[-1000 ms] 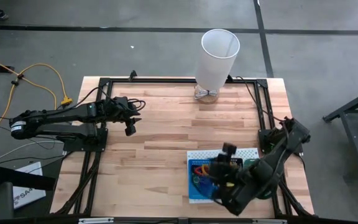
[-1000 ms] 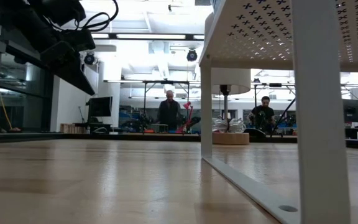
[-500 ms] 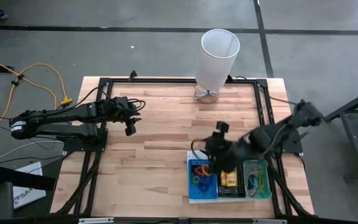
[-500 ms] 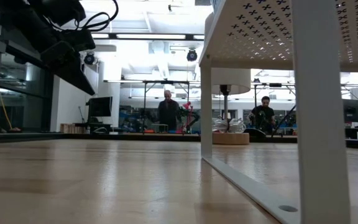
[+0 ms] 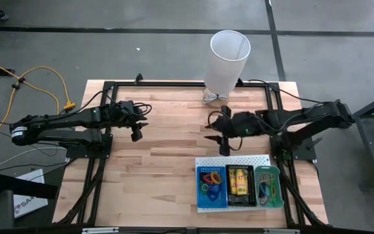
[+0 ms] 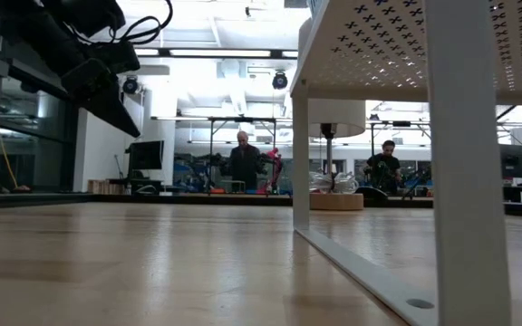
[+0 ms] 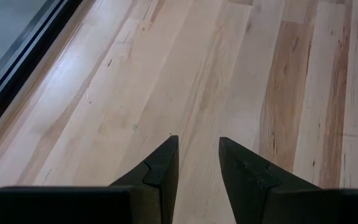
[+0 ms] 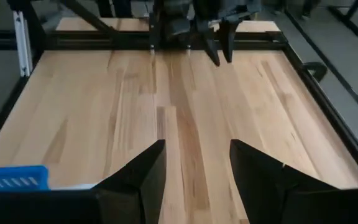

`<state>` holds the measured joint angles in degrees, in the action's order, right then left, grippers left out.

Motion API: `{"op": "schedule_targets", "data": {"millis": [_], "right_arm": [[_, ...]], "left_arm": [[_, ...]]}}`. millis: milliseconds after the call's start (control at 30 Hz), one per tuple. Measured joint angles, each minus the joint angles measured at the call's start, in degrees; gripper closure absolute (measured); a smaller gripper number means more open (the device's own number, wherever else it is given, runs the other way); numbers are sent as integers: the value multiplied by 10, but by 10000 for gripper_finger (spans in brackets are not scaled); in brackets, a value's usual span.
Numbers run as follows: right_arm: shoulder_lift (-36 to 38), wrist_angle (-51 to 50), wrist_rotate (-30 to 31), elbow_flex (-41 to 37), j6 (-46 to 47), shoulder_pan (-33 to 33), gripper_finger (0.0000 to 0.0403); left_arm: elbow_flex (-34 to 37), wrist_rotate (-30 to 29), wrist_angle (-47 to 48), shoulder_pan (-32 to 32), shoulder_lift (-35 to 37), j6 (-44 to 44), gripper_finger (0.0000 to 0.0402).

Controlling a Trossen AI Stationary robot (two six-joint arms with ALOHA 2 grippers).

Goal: Pick & Place Office Desk Supplies
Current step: Return to Home Position

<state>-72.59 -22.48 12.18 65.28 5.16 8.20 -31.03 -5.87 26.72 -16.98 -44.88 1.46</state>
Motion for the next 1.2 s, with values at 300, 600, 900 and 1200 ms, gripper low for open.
{"op": "schedule_targets", "data": {"millis": [300, 600, 900, 1200], "right_arm": [[24, 187, -179, -127, -54, -128, 237], [25, 234, -233, -187, -54, -199, 237], [119, 228, -242, -252, -50, -231, 237], [269, 240, -158, -366, -22, -240, 237]], "left_arm": [[0, 0, -3, 0, 0, 4, 293], [0, 0, -3, 0, 0, 0, 293], [0, 0, -3, 0, 0, 3, 293], [0, 0, -3, 0, 0, 2, 293]]}}
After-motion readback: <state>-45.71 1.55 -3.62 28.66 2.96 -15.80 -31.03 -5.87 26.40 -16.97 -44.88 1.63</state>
